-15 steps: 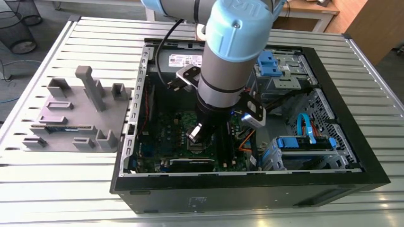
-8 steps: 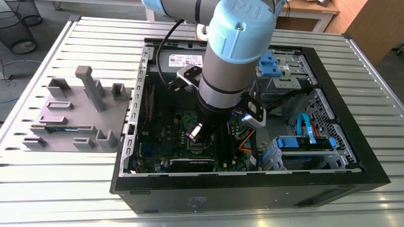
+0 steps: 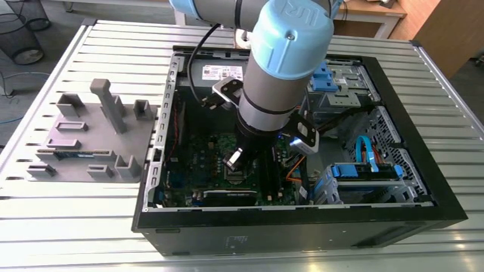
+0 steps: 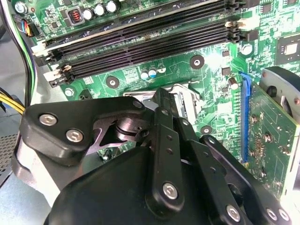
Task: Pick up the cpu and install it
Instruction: 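Install the first cpu locking lever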
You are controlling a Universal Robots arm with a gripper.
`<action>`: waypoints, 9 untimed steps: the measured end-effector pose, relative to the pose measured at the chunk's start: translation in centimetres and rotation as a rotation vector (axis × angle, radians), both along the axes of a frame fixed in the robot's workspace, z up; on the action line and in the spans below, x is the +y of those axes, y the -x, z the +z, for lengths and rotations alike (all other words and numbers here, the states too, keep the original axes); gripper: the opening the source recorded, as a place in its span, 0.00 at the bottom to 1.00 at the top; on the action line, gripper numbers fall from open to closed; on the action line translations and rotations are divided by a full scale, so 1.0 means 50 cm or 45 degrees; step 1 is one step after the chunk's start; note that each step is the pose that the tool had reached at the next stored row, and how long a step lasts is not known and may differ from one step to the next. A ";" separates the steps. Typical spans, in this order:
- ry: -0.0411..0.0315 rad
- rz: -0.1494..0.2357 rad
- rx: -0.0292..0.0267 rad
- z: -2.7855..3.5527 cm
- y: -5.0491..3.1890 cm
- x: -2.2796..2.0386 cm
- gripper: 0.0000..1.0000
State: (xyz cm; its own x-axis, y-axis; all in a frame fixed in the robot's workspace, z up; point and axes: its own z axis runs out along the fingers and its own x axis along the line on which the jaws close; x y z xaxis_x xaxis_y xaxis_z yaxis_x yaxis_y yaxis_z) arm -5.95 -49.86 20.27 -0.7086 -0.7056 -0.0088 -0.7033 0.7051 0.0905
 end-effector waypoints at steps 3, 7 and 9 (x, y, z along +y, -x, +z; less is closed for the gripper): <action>-0.0050 0.000 0.0025 0.000 -0.001 -0.0027 0.11; -0.0056 0.000 0.0045 0.000 -0.002 -0.0033 0.11; -0.0057 0.000 0.0045 0.000 -0.002 -0.0034 0.11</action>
